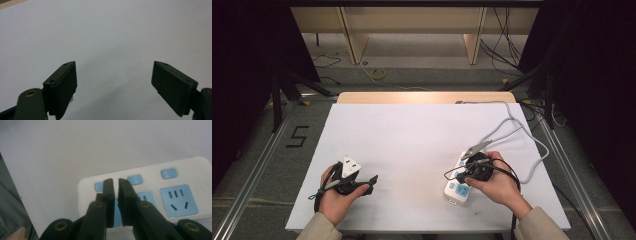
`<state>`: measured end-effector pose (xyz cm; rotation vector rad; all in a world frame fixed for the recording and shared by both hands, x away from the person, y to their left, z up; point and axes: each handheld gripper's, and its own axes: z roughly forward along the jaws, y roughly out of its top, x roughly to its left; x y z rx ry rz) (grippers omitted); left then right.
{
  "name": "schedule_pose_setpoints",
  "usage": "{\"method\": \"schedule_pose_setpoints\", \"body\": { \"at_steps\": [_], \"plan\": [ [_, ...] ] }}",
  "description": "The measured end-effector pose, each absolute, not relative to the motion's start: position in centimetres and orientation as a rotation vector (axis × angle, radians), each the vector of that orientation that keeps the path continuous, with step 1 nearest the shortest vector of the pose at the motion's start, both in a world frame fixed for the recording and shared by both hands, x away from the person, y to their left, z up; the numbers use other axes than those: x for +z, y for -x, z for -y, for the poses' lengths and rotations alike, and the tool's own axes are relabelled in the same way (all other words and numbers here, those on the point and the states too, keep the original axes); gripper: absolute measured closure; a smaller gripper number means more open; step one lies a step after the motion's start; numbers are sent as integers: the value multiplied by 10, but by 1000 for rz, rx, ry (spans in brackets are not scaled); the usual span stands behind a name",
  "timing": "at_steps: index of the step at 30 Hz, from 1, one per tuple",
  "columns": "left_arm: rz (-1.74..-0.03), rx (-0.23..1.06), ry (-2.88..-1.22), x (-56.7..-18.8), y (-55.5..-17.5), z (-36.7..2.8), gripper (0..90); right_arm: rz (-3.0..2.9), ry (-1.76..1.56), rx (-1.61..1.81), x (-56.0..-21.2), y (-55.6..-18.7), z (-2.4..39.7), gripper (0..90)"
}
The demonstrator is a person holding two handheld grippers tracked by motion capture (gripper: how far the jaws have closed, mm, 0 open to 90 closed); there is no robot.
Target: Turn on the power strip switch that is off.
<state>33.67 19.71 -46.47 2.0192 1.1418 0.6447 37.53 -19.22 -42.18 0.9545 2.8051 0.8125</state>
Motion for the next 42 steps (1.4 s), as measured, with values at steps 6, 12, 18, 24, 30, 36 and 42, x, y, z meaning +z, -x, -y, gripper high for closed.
{"method": "schedule_pose_setpoints", "body": {
  "at_steps": [6, 12, 18, 24, 30, 36, 42],
  "plan": [
    [-1143, 647, -2015, -465, -336, -198, 204, -2777, -967, 848, -422, -373, 200, 817],
    [-1146, 645, -2016, -465, -335, -198, 204, -2748, -983, 875, -422, -370, 207, 802],
    [-1148, 643, -2013, -465, -335, -198, 204, -2724, -987, 894, -423, -369, 214, 785],
    [-1148, 642, -2014, -465, -334, -199, 204, -2695, -1007, 912, -426, -367, 222, 754],
    [-1152, 642, -2012, -466, -334, -199, 203, -2665, -1029, 933, -428, -364, 234, 730],
    [-1153, 643, -2016, -466, -333, -200, 203, -2634, -1058, 948, -430, -361, 244, 690],
    [-1154, 645, -2016, -465, -333, -202, 202, -2621, -1079, 955, -434, -359, 252, 645]
  ]
}}
